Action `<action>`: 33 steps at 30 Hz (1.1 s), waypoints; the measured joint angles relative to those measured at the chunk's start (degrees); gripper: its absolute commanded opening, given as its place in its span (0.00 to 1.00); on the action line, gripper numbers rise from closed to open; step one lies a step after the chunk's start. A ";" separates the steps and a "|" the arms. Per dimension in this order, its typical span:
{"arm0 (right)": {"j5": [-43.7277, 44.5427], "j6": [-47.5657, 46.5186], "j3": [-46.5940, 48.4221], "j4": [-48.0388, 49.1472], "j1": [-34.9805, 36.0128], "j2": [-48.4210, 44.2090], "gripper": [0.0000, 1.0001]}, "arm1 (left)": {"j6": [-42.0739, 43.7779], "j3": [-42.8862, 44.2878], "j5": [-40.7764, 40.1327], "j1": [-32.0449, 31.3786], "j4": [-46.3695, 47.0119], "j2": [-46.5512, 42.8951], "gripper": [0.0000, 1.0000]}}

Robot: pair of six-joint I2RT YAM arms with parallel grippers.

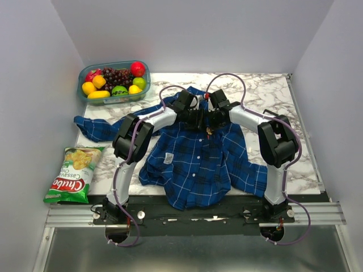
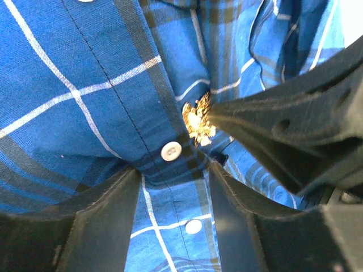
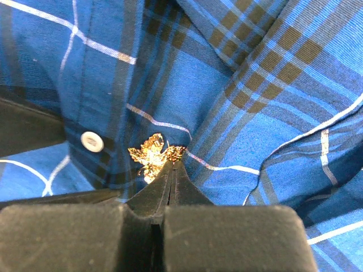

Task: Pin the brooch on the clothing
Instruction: Pin the brooch onto the flattened clothing.

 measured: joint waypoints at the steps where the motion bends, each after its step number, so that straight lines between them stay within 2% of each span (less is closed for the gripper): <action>1: 0.00 0.22 -0.37 0.42 0.07 -0.24 0.00 | -0.22 0.00 0.00 -0.04 0.42 0.15 0.51; 2: 0.00 0.57 -0.74 0.81 0.09 -0.48 0.00 | -0.44 0.00 -0.07 -0.13 0.90 0.42 0.48; 4: 0.07 1.27 -1.38 1.42 0.13 -0.83 0.00 | -0.98 0.00 -0.02 -0.22 1.86 0.92 0.47; 7: 0.68 2.86 -1.75 1.84 0.17 -0.98 0.01 | -1.01 0.00 -0.26 -0.31 2.25 1.05 0.55; 8: 1.09 3.48 -1.92 2.03 0.22 -1.09 0.00 | -0.94 0.00 -0.42 -0.37 2.25 1.01 0.62; 9: 1.53 4.09 -2.08 2.12 0.26 -1.22 0.00 | -0.83 0.00 -0.70 -0.48 2.21 0.83 0.66; 15: 4.15 7.15 -2.89 2.32 0.50 -2.23 0.00 | 0.33 -1.62 -6.40 -1.18 1.33 -1.97 0.72; 20: 5.57 9.20 -3.69 2.73 0.59 -2.36 0.00 | 1.81 -3.19 -9.33 -1.22 -0.02 -4.66 0.69; 27: 6.21 11.45 -4.85 3.98 0.59 -2.97 0.00 | -0.74 -4.57 -6.88 -1.22 3.19 -4.76 0.53; 33: 7.37 12.55 -7.06 5.38 0.59 -4.39 0.00 | -2.19 -5.20 -5.90 -1.90 6.69 -4.92 0.53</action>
